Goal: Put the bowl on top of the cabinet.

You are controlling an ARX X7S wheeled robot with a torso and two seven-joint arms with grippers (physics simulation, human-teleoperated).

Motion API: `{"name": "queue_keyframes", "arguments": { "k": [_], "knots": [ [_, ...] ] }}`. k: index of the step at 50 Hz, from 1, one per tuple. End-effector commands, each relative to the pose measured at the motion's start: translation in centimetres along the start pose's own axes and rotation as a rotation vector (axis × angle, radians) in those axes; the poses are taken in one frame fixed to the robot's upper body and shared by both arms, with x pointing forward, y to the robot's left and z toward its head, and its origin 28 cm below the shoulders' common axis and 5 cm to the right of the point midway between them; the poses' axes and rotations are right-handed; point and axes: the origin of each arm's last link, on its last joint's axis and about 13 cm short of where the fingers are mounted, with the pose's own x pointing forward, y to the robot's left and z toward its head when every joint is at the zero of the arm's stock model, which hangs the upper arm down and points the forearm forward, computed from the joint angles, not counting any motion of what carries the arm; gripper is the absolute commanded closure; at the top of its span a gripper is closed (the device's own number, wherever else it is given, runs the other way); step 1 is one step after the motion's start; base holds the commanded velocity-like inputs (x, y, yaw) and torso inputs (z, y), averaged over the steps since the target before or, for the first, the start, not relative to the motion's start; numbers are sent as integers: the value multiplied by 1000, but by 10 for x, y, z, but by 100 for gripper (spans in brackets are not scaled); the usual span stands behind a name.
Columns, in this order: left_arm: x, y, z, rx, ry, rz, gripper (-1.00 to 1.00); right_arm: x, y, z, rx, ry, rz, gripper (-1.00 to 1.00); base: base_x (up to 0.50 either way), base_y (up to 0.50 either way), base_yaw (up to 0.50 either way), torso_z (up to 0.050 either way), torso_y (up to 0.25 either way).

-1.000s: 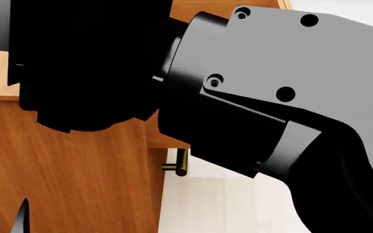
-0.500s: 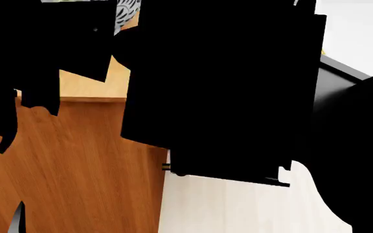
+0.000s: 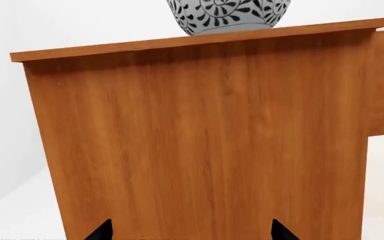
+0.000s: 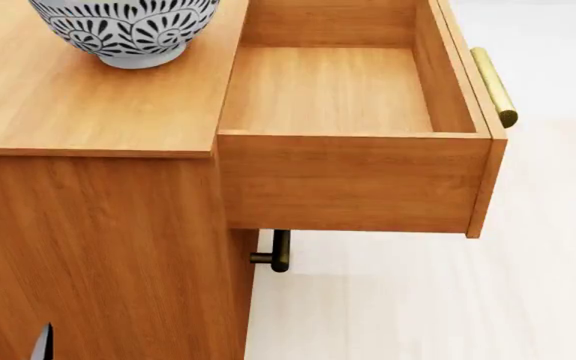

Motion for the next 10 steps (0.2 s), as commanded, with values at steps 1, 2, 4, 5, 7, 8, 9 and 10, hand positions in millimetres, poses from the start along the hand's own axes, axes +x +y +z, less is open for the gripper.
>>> {"name": "queue_keyframes", "arguments": {
  "k": [1, 2, 4, 5, 7, 8, 9, 10],
  "knots": [
    [5, -3, -7, 17, 22, -8, -100, -52, -22, -97, 251, 117, -199, -100, 0, 0, 0, 0, 0],
    [6, -2, -7, 18, 23, -6, -100, -58, -24, -109, 281, 135, -220, -100, 0, 0, 0, 0, 0],
    [7, -2, -8, 21, 26, -2, -100, -65, -24, -120, 290, 153, -234, -100, 0, 0, 0, 0, 0],
    [7, -2, -8, 21, 27, -1, -100, -68, -24, -125, 299, 158, -241, -100, 0, 0, 0, 0, 0],
    [7, -2, -9, 23, 30, 0, -100, -78, -23, -142, 329, 189, -267, -100, 0, 0, 0, 0, 0],
    [7, -2, -9, 23, 30, 0, -100, -78, -23, -143, 329, 189, -267, -100, 0, 0, 0, 0, 0],
    [8, -2, -10, 24, 32, 0, -100, -83, -24, -151, 358, 194, -277, -100, 0, 0, 0, 0, 0],
    [9, -2, -11, 25, 35, 0, -100, -90, -22, -162, 369, 221, -284, -100, 0, 0, 0, 0, 0]
  ]
}}
